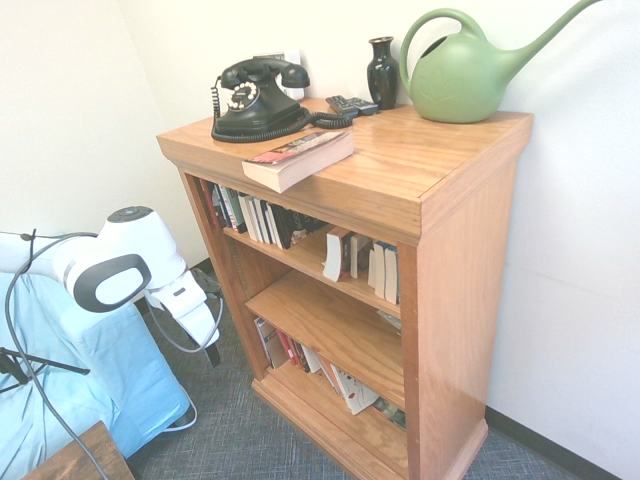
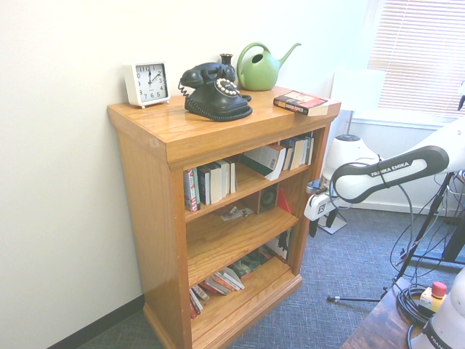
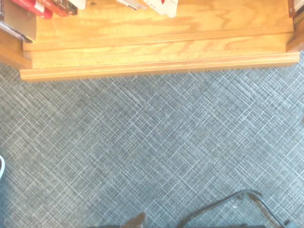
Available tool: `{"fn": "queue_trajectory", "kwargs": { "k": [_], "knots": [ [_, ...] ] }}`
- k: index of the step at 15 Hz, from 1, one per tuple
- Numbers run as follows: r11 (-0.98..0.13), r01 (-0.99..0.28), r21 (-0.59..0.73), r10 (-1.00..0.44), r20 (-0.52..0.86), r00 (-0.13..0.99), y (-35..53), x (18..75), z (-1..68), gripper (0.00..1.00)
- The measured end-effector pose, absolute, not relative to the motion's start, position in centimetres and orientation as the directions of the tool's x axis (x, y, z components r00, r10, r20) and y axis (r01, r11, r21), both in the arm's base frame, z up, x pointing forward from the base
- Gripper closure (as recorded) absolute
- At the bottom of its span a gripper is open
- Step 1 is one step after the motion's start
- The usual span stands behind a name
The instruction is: Organize the shelf
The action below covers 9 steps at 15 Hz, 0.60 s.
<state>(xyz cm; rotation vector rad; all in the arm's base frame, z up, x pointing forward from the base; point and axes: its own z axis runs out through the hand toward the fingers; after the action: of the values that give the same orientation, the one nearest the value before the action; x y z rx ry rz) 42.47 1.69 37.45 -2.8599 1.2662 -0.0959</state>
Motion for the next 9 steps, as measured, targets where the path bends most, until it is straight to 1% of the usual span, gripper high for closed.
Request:
{"fn": "queue_trajectory", "kwargs": {
  "k": [2, 6, 9],
  "knots": [
    [-0.675, -0.737, -0.033, -0.737, 0.057, 0.673, 1.5, 42.6, 37.4, 0.00],
    [-0.730, -0.683, 0.029, -0.649, 0.286, 0.705, -1.7, 42.7, 40.6, 0.00],
    [-0.751, -0.654, 0.096, -0.546, 0.468, 0.695, -4.4, 41.3, 45.6, 0.00]
  ]
}}
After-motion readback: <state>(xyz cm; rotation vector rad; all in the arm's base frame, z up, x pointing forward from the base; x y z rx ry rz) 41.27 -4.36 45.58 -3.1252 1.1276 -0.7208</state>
